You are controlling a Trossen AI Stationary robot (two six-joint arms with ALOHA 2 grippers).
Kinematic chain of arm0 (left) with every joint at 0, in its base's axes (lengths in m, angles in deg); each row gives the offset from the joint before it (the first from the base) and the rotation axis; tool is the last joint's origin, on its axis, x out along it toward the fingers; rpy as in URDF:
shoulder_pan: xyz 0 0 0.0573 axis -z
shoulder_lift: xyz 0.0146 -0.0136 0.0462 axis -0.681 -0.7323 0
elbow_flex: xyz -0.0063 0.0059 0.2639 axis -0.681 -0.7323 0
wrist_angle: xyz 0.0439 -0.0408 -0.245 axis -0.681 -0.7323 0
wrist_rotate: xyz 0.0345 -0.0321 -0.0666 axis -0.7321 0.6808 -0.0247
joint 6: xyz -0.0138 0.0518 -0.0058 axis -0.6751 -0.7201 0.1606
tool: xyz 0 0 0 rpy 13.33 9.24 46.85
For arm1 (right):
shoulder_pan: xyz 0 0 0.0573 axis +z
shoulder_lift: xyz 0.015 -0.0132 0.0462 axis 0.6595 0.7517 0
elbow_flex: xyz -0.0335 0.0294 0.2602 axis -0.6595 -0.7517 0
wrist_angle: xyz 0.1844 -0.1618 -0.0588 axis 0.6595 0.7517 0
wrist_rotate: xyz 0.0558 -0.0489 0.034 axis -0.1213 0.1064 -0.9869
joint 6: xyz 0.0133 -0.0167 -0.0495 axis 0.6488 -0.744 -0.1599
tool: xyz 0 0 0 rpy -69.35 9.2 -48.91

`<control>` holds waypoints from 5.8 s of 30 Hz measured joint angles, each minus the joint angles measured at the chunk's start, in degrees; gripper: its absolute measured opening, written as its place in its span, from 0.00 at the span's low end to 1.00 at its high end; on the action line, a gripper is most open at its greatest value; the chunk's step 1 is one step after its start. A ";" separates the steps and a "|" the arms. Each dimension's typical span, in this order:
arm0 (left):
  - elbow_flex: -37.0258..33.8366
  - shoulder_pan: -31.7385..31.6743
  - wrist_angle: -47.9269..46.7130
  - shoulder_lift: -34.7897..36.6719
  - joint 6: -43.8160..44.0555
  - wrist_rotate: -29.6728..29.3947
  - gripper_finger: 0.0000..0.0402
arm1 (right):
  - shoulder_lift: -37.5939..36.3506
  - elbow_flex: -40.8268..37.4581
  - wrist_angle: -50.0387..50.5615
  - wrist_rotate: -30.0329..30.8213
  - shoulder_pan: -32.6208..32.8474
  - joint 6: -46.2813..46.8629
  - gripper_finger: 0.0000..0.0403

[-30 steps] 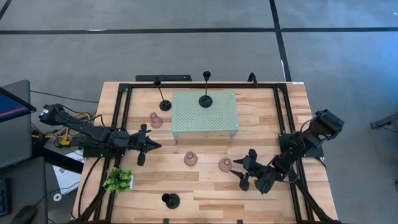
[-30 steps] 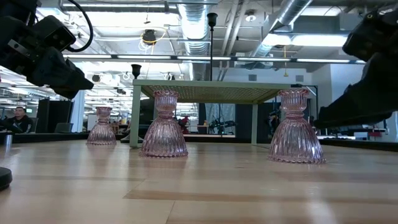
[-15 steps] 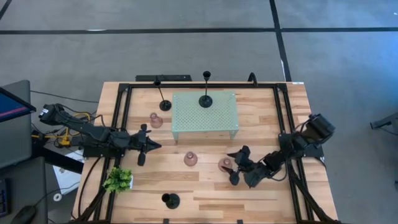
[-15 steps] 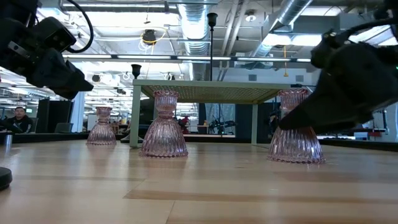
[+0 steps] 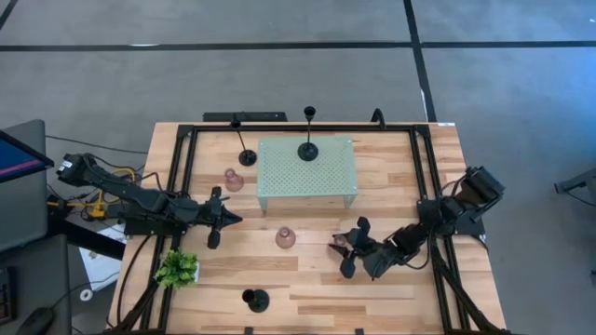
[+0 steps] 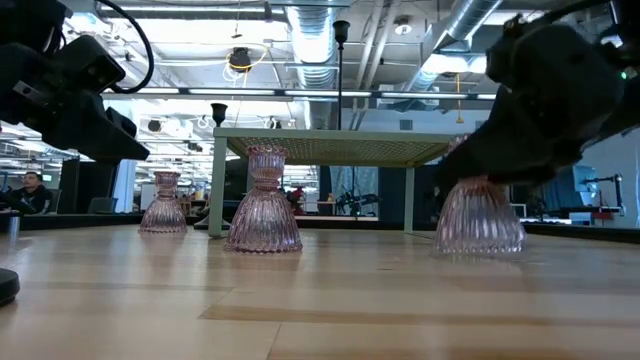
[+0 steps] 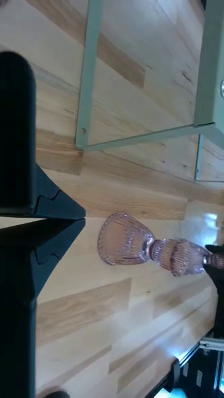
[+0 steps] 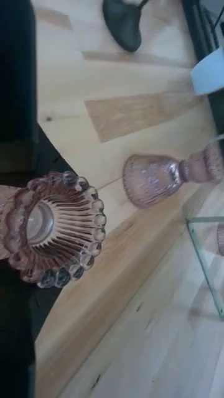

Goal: Pick & Place candle stick holders
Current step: Put the bottom pink glass candle holder on the shelf, then put the top black candle holder on the shelf

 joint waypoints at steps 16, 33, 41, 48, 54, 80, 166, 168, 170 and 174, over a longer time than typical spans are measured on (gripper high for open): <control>0.00 -0.01 0.92 0.00 -0.01 0.00 0.02 | -16.56 5.58 4.69 -4.07 -5.38 -11.46 0.30; 0.00 0.01 1.04 0.00 -0.09 0.00 0.02 | -12.06 21.72 14.79 -17.34 -25.69 -25.47 0.30; 0.00 -0.01 1.24 0.00 -0.07 0.00 0.02 | -7.56 21.72 11.96 -19.44 -31.68 -25.47 0.30; 0.00 0.00 1.24 0.00 -0.11 0.00 0.02 | -7.57 21.72 11.69 -19.16 -34.58 -26.83 0.30; 0.00 0.01 1.24 0.00 -0.13 0.00 0.02 | -6.99 21.72 11.36 -20.36 -36.74 -26.91 0.30; 0.00 0.00 1.39 0.00 -0.14 0.00 0.02 | -6.67 22.09 6.35 -23.12 -37.59 -34.00 0.81; 0.00 -0.01 12.80 0.00 -11.86 -1.93 0.02 | -45.14 -22.21 -4.95 -44.83 -29.70 -40.62 0.00; 0.00 -0.01 12.88 0.00 -11.80 -1.92 0.02 | -45.16 -22.21 -4.95 -44.51 -29.70 -38.36 0.00; 0.00 0.01 12.95 0.00 -11.21 -1.92 0.02 | -45.16 -22.21 -5.02 -44.40 -29.70 -36.41 0.00; 0.00 -0.01 12.95 0.00 -8.63 -1.92 0.02 | -45.16 -22.21 -5.03 -44.38 -29.70 -35.29 0.00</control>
